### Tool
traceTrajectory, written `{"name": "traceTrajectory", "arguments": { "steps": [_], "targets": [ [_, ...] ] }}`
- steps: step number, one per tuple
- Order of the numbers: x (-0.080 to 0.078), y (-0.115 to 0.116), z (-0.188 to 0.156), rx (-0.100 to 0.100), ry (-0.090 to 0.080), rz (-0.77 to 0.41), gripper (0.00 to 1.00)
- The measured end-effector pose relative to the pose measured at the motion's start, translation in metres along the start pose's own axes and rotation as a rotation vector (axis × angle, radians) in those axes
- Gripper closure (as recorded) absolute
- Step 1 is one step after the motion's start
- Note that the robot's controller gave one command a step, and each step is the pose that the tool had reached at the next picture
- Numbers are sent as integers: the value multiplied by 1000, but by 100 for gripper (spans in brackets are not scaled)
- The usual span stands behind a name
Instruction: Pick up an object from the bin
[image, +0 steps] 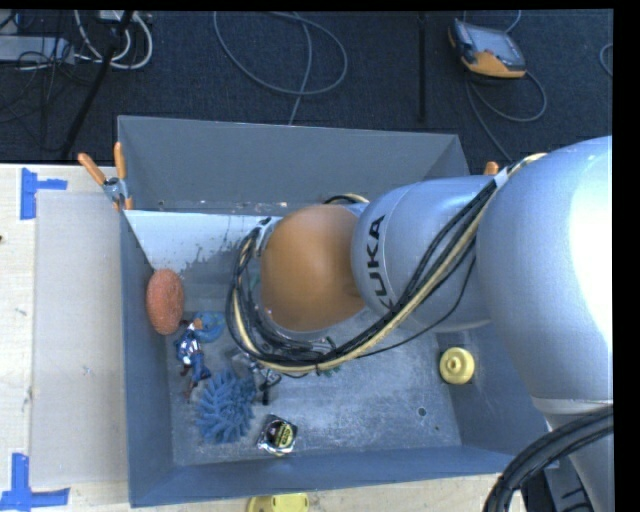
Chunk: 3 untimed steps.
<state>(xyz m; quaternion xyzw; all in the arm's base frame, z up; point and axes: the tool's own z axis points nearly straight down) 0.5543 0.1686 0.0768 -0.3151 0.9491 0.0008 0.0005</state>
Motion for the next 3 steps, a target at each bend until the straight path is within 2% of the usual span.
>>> {"name": "traceTrajectory", "arguments": {
  "steps": [1,2,3],
  "targets": [
    [-6,28,-53,-1,8,9,100],
    [1,20,-89,0,-1,-72,100],
    [16,20,-149,-2,6,-60,100]
  ]
}}
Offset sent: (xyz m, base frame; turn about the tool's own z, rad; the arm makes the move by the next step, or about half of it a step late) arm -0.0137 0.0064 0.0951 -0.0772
